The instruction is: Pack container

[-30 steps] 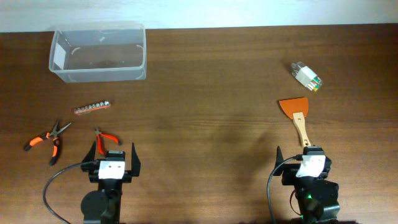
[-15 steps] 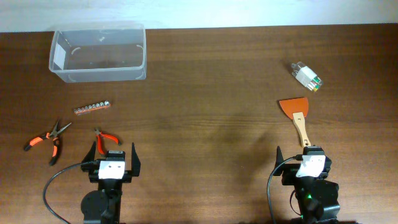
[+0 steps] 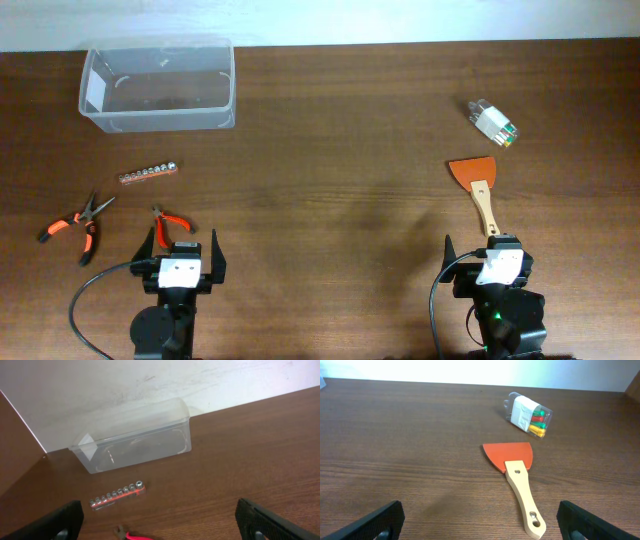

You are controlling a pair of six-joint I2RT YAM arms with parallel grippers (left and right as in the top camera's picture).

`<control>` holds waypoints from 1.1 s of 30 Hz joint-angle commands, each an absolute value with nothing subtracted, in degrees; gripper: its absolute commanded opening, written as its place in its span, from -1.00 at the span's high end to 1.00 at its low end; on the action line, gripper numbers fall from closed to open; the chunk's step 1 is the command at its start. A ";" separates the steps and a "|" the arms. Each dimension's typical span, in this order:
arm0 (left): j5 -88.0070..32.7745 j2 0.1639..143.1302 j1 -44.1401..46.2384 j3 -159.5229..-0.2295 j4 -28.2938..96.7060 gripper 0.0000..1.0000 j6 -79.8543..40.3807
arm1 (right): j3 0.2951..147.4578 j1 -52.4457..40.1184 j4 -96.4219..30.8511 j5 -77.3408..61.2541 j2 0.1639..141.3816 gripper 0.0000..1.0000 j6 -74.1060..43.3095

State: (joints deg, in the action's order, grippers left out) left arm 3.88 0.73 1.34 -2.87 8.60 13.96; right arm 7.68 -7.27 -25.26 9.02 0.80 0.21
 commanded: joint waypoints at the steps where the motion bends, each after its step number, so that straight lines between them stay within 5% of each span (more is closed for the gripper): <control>1: 3.88 0.34 1.34 -2.39 8.40 -0.98 14.81 | 7.31 -7.01 -25.45 9.72 0.36 -0.97 -0.05; 23: 4.21 0.34 1.34 -2.39 5.10 -0.98 15.05 | 8.69 -7.01 -25.19 0.36 0.89 -0.97 -4.62; 29: 2.50 2.20 1.34 -8.36 13.08 -0.98 -4.36 | 17.43 -6.98 -27.57 0.40 9.28 -0.97 -8.05; 33: 1.67 9.69 1.34 -18.83 21.30 -0.98 -5.13 | 29.78 -7.01 -33.32 0.40 22.68 -0.97 -8.01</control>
